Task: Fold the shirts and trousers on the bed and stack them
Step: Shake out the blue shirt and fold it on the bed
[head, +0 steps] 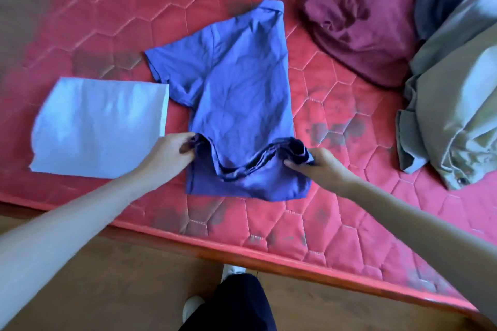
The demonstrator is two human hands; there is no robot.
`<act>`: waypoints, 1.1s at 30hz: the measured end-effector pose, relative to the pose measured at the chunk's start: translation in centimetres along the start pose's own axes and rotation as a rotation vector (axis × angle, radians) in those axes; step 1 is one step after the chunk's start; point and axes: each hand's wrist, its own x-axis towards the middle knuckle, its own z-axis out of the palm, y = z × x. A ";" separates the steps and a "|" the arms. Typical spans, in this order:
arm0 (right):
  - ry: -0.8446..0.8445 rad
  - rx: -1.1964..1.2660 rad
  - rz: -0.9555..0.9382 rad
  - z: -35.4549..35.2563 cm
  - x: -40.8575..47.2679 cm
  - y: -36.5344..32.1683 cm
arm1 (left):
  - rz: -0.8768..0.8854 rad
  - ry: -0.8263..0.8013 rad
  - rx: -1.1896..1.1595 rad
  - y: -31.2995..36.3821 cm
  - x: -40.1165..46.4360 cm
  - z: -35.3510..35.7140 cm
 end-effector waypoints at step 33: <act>0.454 -0.567 -0.353 14.3 11.3 2.2 | 0.179 0.126 0.869 -3.9 4.8 13.3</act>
